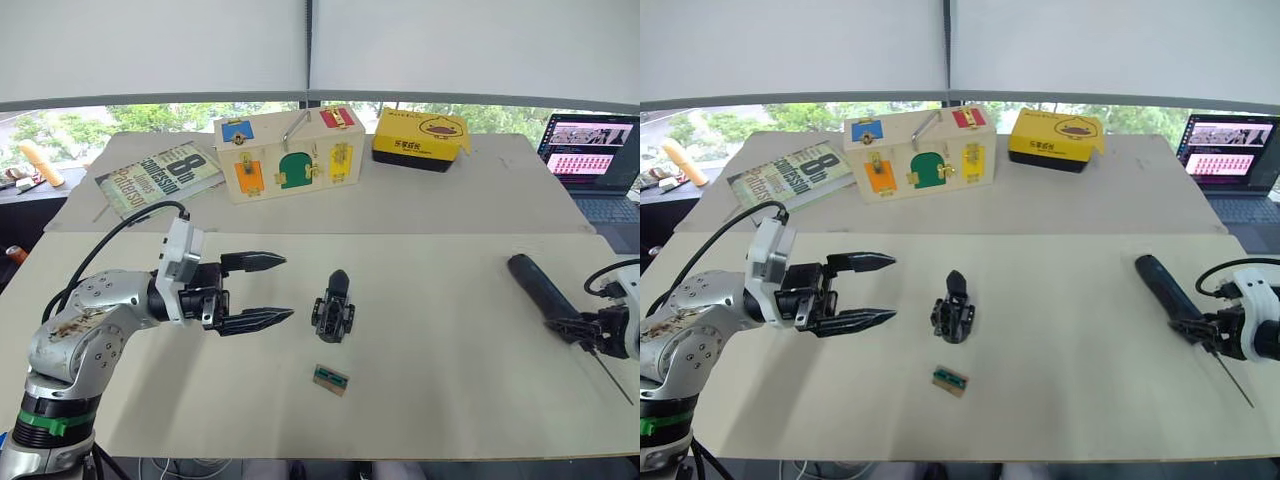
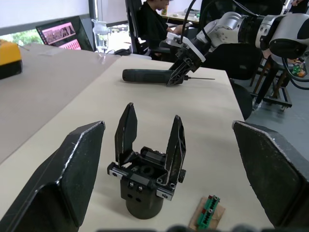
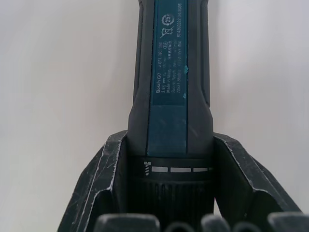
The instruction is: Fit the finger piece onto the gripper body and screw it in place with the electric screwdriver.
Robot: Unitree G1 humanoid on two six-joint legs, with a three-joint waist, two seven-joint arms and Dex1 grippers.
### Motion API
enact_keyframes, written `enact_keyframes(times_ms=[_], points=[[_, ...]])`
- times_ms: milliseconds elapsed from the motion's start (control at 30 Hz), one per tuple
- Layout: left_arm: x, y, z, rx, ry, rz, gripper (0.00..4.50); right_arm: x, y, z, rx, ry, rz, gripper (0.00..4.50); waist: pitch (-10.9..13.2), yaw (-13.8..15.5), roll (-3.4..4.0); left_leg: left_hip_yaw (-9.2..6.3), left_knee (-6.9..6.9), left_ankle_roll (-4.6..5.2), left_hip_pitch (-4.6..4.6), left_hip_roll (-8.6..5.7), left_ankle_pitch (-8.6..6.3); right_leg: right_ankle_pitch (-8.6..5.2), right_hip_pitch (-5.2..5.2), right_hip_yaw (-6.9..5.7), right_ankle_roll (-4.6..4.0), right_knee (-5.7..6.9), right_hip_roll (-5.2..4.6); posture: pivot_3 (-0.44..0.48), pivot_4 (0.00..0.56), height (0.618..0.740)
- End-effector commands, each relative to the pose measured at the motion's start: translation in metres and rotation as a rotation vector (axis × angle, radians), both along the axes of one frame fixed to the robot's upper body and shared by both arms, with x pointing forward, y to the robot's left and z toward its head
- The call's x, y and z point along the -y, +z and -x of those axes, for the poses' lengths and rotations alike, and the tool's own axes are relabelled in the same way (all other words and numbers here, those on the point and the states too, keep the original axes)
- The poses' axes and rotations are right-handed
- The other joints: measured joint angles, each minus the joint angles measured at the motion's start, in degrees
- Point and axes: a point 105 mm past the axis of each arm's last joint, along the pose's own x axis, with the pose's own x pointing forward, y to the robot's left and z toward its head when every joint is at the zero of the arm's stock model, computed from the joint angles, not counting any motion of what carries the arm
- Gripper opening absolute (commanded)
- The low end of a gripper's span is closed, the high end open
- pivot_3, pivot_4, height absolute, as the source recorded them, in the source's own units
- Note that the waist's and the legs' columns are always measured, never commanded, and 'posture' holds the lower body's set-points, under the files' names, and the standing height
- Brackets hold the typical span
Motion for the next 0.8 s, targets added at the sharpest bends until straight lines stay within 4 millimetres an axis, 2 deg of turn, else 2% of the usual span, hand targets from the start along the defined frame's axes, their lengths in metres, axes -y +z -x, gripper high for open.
enact_keyframes(times_ms=[33, 200, 367, 600, 800], points=[[-0.008, 0.007, 0.009, 0.059, -0.019, 0.01, 4.5, -0.042, 0.065, -0.01, 0.18, 0.157, -0.057, 1.96, 0.11, -0.39, 0.32, 0.03, 0.0, 0.0, -0.01, 0.0, 0.0, 0.01, -0.03, 0.04, 0.0, 0.0, -0.01, 0.0, 0.15, 0.74], [-0.027, -0.012, 0.011, 0.063, -0.014, -0.061, 4.5, -0.105, 0.053, 0.011, 0.072, 0.403, 0.014, 1.96, 0.11, -0.09, 0.41, -0.06, -0.14, -0.28, 0.02, 0.18, 0.07, -0.08, -0.11, -0.11, -0.14, 0.07, 0.2, 0.0, 0.15, 0.74], [-0.034, -0.024, 0.012, 0.068, 0.002, -0.079, 4.5, -0.137, 0.031, 0.023, 0.018, 0.535, 0.135, 1.96, 0.13, 0.69, 0.38, -0.05, -0.09, -0.25, -0.07, 0.04, 0.06, -0.08, -0.12, -0.13, -0.1, 0.03, 0.04, 0.0, 0.15, 0.74], [-0.031, -0.031, 0.013, 0.077, 0.015, -0.077, 4.5, -0.137, 0.002, 0.02, 0.003, 0.537, 0.187, 1.96, 0.2, 1.06, 0.22, -0.04, -0.08, -0.16, -0.1, 0.0, 0.01, -0.04, -0.13, -0.16, -0.07, -0.03, 0.03, 0.0, 0.15, 0.74], [-0.029, -0.031, 0.012, 0.095, 0.031, -0.078, 4.5, -0.136, -0.007, 0.02, -0.019, 0.533, 0.152, 1.96, 0.2, 0.97, 0.22, 0.01, -0.08, -0.17, -0.04, 0.04, 0.02, -0.05, -0.1, -0.27, -0.08, 0.0, 0.1, 0.0, 0.15, 0.74]])
